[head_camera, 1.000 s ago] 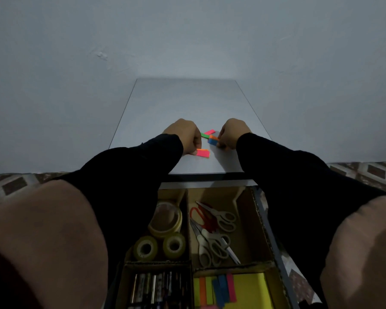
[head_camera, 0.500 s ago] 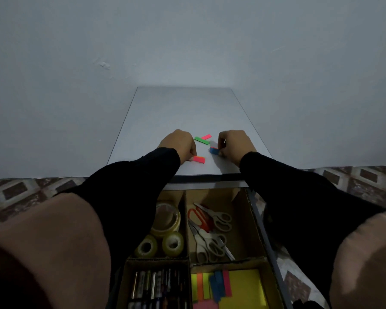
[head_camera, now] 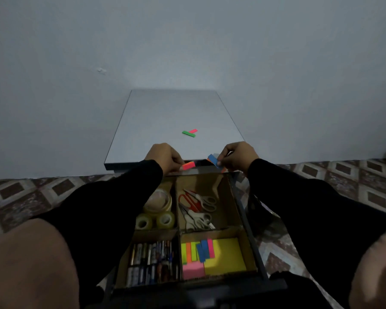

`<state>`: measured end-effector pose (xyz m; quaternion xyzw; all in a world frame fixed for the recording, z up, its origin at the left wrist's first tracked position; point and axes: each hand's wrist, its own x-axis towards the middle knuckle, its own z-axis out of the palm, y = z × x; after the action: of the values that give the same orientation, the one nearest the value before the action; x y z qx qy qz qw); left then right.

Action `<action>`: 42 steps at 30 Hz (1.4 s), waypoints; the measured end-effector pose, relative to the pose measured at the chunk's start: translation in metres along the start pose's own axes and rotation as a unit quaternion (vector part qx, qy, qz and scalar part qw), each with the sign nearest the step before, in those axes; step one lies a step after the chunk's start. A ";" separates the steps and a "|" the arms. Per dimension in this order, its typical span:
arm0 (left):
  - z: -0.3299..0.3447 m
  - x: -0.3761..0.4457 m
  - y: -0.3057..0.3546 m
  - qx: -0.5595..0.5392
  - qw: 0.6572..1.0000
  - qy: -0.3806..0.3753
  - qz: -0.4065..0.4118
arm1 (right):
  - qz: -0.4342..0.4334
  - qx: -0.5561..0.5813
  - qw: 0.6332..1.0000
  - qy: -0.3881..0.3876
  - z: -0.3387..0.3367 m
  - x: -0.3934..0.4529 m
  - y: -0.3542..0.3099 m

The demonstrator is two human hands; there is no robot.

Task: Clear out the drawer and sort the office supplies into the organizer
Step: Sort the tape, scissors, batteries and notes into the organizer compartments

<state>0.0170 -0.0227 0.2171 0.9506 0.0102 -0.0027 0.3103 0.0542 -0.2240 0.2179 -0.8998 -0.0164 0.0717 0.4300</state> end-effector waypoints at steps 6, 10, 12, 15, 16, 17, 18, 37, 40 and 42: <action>0.035 -0.045 -0.013 -0.068 0.996 -0.039 -0.047 | 0.041 0.038 0.997 -0.058 0.011 -0.037 0.041; 0.058 -0.070 -0.027 -0.111 0.988 -0.070 -0.078 | 0.081 0.067 0.990 -0.098 0.025 -0.068 0.068; 0.069 -0.081 -0.035 -0.133 0.983 -0.083 -0.100 | 0.096 0.060 0.988 -0.105 0.035 -0.081 0.080; 0.083 -0.095 -0.043 -0.166 0.975 -0.099 -0.114 | 0.133 0.053 0.983 -0.114 0.051 -0.093 0.098; 0.087 -0.098 -0.046 -0.173 0.974 -0.097 -0.112 | 0.151 0.046 0.981 -0.114 0.058 -0.097 0.104; 0.089 -0.101 -0.047 -0.182 0.972 -0.097 -0.110 | 0.164 0.039 0.979 -0.110 0.064 -0.099 0.109; 0.092 -0.103 -0.048 -0.191 0.970 -0.098 -0.112 | 0.175 0.036 0.978 -0.106 0.070 -0.102 0.114; 0.110 -0.121 -0.051 -0.193 0.968 -0.100 -0.122 | 0.200 -0.068 0.977 -0.036 0.113 -0.096 0.146; 0.111 -0.121 -0.051 -0.192 0.968 -0.106 -0.125 | 0.197 -0.049 0.979 -0.035 0.116 -0.096 0.147; 0.112 -0.122 -0.051 -0.188 0.968 -0.110 -0.124 | 0.192 -0.039 0.980 -0.033 0.118 -0.096 0.149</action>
<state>-0.1055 -0.0494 0.0980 0.8600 0.0943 -0.1442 0.4803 -0.0626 -0.2355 0.0399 -0.8995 0.1392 0.1820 0.3721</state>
